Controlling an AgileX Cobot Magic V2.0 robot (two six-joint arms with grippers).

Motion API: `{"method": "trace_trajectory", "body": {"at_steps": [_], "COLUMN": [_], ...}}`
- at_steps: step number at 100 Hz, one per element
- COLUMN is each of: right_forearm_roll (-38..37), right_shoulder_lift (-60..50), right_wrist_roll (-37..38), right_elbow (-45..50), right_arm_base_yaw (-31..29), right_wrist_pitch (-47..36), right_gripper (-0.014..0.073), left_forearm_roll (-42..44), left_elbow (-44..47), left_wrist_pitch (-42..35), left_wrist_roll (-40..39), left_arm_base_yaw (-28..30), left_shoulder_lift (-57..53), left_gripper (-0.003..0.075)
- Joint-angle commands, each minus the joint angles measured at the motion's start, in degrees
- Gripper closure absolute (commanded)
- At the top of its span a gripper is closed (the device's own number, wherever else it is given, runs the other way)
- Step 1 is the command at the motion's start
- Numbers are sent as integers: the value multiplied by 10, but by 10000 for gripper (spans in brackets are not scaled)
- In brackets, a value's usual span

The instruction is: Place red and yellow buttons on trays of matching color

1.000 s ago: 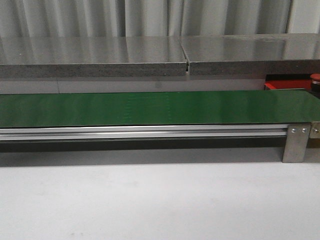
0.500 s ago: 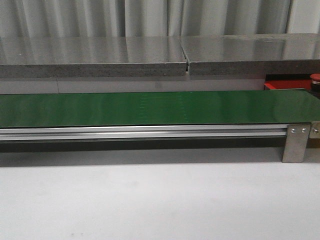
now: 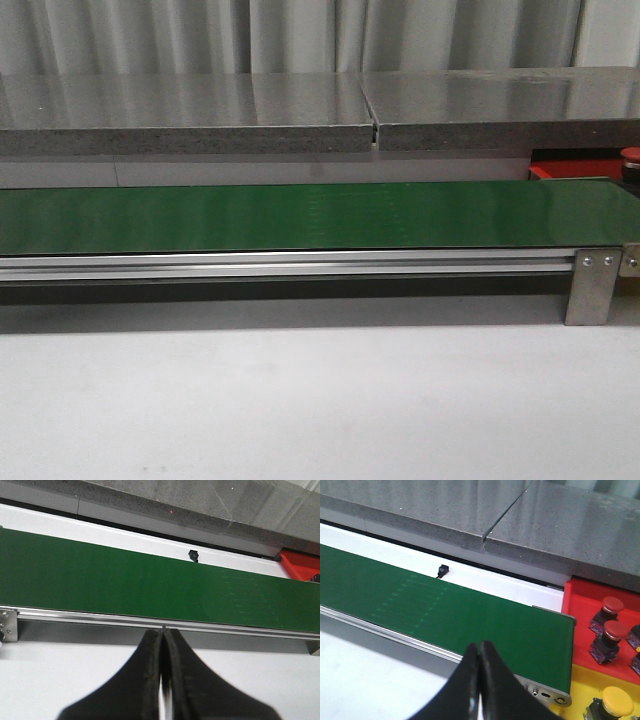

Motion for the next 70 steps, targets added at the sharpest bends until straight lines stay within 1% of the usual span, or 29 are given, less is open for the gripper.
{"method": "trace_trajectory", "body": {"at_steps": [1,53,70], "right_forearm_roll": [5,5,5], "right_shoulder_lift": [2,2,2], "right_wrist_roll": [-7,-7,-7], "right_elbow": [-15,-15,-15], "right_arm_base_yaw": [0,0,0], "right_wrist_pitch": [-35,-35,-57], "right_gripper": [662,662,662], "left_forearm_roll": [-20,-20,-20], "left_elbow": [-15,-15,-15], "left_wrist_pitch": [-29,-29,-29], "left_wrist_roll": [-2,-2,-2], "left_arm_base_yaw": [-5,-5,-5], "left_shoulder_lift": [3,3,3], "left_gripper": [739,739,739]}}
